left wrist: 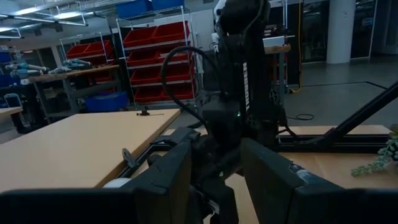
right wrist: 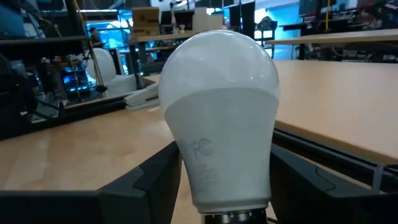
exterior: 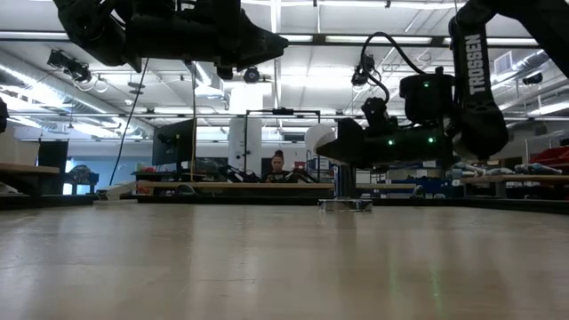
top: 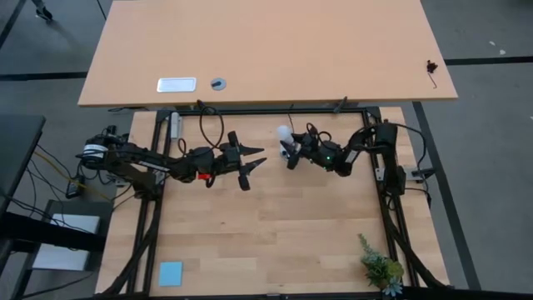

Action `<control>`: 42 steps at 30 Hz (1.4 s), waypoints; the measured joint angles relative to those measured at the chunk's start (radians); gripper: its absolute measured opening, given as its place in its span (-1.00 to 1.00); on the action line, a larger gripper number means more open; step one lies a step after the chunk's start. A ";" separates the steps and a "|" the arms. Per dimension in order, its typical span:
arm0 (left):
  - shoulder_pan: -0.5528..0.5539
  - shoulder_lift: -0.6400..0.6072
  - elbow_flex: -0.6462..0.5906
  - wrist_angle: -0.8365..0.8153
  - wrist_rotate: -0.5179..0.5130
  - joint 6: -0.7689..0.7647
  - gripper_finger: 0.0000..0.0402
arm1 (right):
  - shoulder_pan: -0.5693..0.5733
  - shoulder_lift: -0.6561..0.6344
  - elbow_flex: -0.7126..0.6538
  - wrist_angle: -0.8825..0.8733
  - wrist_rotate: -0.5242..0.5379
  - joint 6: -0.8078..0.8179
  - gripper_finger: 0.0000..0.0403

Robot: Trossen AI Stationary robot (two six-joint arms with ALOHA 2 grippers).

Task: Screw lightbulb
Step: Insert the white lightbulb into the silver lamp

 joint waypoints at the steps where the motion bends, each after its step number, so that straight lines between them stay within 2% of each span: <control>1: 0.000 0.000 0.000 -0.001 0.000 0.002 -0.27 | 0.000 -0.010 -0.005 -0.004 -0.001 -0.002 0.07; 5: 0.000 0.000 0.000 -0.004 -0.009 0.021 -0.27 | -0.009 -0.033 -0.005 -0.022 -0.010 -0.018 0.04; 13: 0.000 0.000 0.000 -0.007 -0.024 0.021 -0.27 | -0.041 -0.038 0.061 -0.019 -0.116 -0.023 0.00; 20: 0.017 0.000 0.000 -0.002 -0.016 -0.050 -0.27 | 0.005 -0.178 0.013 -0.016 -0.140 0.004 0.00; 26: 0.046 0.000 0.000 0.120 0.199 -0.167 -0.27 | 0.079 -0.379 -0.036 -0.016 -0.202 0.008 -0.01; 30: 0.058 0.000 0.004 0.194 0.232 -0.244 -0.27 | 0.144 -0.486 -0.038 -0.071 -0.244 -0.003 -0.01; 35: 0.063 0.001 0.055 0.145 0.310 -0.295 -0.27 | 0.214 -0.564 -0.006 -0.202 -0.240 -0.038 0.00; 42: 0.062 0.002 0.138 -0.010 0.336 -0.263 -0.26 | 0.245 -0.621 0.060 -0.386 -0.227 -0.044 0.14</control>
